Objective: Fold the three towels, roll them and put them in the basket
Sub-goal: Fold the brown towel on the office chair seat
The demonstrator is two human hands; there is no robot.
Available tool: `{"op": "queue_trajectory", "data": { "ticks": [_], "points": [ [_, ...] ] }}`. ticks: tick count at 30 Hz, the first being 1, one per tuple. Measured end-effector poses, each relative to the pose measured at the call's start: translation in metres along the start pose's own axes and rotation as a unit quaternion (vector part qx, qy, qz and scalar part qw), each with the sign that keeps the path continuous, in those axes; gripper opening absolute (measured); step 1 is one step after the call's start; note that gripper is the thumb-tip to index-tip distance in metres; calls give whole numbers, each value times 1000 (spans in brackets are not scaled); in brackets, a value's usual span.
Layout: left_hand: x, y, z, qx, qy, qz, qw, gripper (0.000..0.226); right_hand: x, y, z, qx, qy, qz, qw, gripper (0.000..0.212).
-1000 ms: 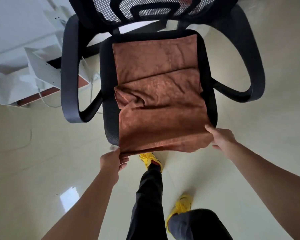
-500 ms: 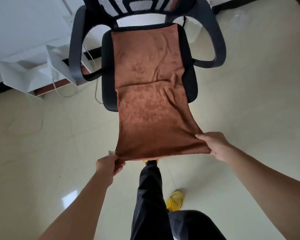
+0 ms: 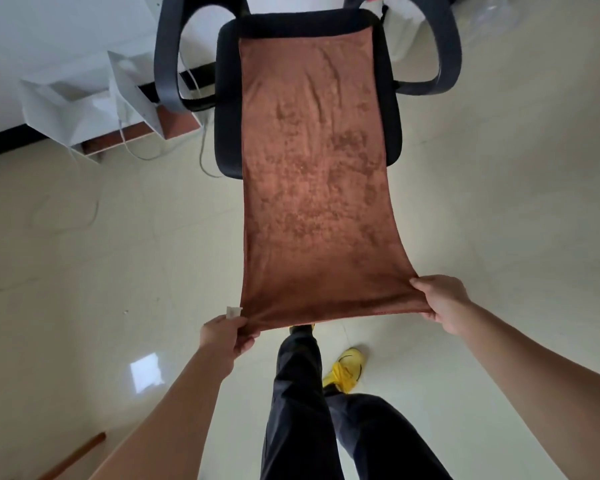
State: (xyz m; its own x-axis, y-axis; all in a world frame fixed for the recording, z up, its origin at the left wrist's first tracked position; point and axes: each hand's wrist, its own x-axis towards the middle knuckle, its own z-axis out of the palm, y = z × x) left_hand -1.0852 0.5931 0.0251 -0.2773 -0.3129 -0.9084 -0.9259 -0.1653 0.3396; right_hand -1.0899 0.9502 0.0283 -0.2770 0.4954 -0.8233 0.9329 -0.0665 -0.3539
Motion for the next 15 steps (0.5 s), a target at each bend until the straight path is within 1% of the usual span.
{"op": "queue_trajectory", "data": {
  "ticks": [2,4,7,9,12,15],
  "points": [
    [0,0,-1,-4,-2,1,1000,6,0,0,-1,30,11,7,999,15],
    [0,7,2,-19,-6,14,1000,9,1,-10,-2,75,23,-10,997,19],
    [-5,36,13,-65,-29,66,995,14,0,-43,-4,156,16,-42,987,16],
    [-8,68,21,-99,-58,100,988,11,-2,-78,-6,210,-7,-43,977,9],
    [-12,123,33,-135,-103,131,977,13,-4,-131,-10,288,-55,-37,955,5],
    [-14,177,44,-167,-130,158,965,14,-4,-176,-13,360,-110,-46,925,10]
  ]
}}
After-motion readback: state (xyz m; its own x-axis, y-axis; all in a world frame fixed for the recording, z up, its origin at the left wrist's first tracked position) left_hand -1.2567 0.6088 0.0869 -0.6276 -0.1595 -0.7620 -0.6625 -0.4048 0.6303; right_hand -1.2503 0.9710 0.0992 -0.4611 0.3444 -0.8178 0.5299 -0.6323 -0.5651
